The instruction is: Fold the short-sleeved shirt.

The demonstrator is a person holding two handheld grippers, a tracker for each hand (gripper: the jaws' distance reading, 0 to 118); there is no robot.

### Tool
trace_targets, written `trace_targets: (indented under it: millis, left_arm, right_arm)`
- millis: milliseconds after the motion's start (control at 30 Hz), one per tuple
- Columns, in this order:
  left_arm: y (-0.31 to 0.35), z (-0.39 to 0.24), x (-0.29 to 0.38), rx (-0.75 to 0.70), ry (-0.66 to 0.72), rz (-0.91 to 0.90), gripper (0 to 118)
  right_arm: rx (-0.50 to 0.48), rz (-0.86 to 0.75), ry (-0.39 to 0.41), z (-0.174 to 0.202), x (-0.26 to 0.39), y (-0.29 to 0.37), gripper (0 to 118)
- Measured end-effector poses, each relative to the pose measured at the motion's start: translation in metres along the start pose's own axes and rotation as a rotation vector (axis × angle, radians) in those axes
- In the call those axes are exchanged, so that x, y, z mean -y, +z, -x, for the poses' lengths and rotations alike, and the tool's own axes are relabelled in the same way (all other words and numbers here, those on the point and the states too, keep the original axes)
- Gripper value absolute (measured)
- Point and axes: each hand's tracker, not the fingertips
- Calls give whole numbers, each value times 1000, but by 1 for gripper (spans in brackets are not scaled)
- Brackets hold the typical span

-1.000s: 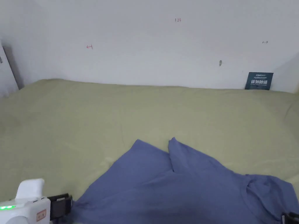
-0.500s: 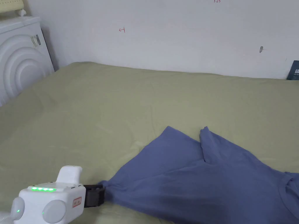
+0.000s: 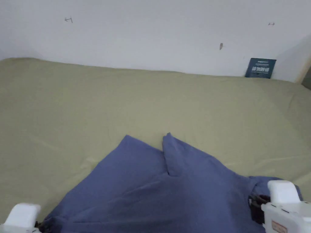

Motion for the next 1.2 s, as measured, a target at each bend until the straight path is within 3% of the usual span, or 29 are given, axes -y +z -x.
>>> trace_targets:
  millis: [200, 267, 300, 333, 367, 400, 467, 500, 567, 600, 633, 667, 700, 767, 800, 900, 933, 1200]
  left_arm:
    - [1, 14, -3, 48, 71, 13, 9]
    - [0, 16, -3, 57, 77, 17, 9]
    - [-1, 16, -3, 64, 85, 20, 9]
    - [0, 18, -4, 67, 89, 21, 9]
    - [0, 18, -4, 70, 94, 21, 9]
    - [0, 18, -4, 72, 101, 23, 9]
    - [-1, 18, -4, 74, 105, 23, 9]
    - [-1, 18, -4, 73, 106, 23, 9]
    - [-1, 19, -4, 78, 106, 27, 9]
    - [-1, 19, -5, 79, 109, 29, 9]
    - [0, 19, -6, 80, 116, 33, 9]
    - [2, 20, -7, 80, 121, 37, 9]
    - [3, 20, -8, 81, 127, 40, 9]
    - [9, 21, -12, 80, 143, 38, 9]
    - [15, 22, -13, 69, 150, 21, 9]
    - [41, 25, -25, 73, 185, -42, 9]
    - [54, 27, -32, 81, 190, -60, 9]
    - [176, 35, -106, 72, 174, -349, 9]
  right_arm:
    - [12, 86, 87, -9, -80, -114, 0]
    - [11, 110, 90, -9, -100, -149, 14]
    - [-4, 154, 86, -10, -107, -166, 14]
    - [-17, 188, 76, -12, -114, -183, 46]
    - [-27, 243, 73, -13, -117, -200, 88]
    - [-27, 282, 80, -4, -116, -204, 116]
    - [-12, 296, 140, -3, -87, -216, 103]
    - [7, 340, 186, -1, -74, -225, 103]
    - [15, 275, 140, 2, -81, -219, 105]
    - [14, 297, 105, -1, -81, -216, 99]
    - [-38, 276, 73, 4, -87, -202, 64]
    - [-22, 217, 102, 13, -94, -184, 0]
    - [42, 108, 127, 13, -98, -177, 0]
    - [-35, 132, 126, -9, -94, -145, 0]
    - [-51, 102, 113, 7, -110, -105, 0]
    - [-53, -13, 123, -16, -117, -33, 0]
    - [-52, -60, 125, -3, -123, 8, 0]
    - [-13, -395, 93, -27, -142, 223, 0]
